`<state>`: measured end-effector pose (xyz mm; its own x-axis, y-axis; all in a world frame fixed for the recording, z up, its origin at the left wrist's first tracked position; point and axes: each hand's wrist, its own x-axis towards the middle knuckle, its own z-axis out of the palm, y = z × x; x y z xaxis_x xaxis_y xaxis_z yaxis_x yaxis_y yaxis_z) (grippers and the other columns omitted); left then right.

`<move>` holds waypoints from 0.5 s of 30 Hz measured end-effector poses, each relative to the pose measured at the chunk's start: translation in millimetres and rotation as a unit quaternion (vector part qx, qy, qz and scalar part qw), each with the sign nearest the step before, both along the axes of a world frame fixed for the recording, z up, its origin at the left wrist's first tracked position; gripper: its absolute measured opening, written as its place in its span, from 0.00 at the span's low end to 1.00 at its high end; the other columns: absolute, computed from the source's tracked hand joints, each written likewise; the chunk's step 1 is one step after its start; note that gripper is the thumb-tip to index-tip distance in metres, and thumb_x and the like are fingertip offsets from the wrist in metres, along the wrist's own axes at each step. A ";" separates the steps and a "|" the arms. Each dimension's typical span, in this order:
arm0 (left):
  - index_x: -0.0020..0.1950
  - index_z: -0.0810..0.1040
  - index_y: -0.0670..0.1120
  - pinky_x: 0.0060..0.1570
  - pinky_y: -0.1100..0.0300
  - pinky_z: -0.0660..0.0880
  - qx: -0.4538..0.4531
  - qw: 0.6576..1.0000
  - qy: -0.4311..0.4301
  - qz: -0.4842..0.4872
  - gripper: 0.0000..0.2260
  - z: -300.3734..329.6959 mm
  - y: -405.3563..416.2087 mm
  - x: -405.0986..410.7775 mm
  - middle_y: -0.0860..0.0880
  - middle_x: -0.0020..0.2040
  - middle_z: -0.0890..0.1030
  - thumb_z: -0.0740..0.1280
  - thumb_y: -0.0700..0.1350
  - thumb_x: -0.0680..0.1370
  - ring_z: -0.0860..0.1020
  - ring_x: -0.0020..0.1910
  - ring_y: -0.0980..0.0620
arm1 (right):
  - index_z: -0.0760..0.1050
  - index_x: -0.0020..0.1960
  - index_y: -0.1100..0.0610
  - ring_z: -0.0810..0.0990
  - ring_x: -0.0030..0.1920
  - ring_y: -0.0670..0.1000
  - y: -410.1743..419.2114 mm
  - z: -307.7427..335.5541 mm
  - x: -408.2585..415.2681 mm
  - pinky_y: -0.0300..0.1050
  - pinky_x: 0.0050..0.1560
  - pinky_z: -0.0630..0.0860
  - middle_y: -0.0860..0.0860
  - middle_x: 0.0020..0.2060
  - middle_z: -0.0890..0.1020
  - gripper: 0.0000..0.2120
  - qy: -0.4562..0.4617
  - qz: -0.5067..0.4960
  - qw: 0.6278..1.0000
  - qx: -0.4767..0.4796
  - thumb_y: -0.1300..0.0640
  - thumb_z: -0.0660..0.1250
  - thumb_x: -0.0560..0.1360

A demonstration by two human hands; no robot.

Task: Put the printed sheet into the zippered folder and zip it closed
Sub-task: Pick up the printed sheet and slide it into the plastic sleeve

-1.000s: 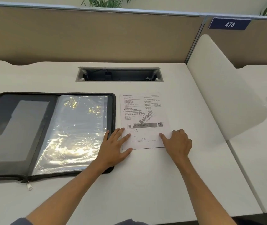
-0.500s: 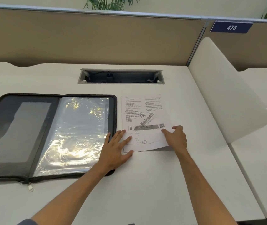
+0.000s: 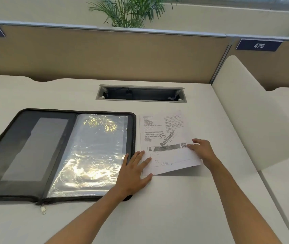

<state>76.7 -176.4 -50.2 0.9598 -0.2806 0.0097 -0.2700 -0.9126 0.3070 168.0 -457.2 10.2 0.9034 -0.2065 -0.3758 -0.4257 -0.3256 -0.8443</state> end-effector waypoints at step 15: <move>0.62 0.77 0.50 0.61 0.48 0.75 -0.564 0.734 0.293 0.241 0.18 79.4 -0.6 50.2 0.48 0.58 0.83 0.57 0.58 0.81 0.81 0.57 0.47 | 0.82 0.53 0.54 0.86 0.40 0.49 5.4 26.9 -26.1 0.37 0.35 0.79 0.51 0.44 0.87 0.09 -0.105 -0.031 0.978 0.178 0.62 0.70 0.74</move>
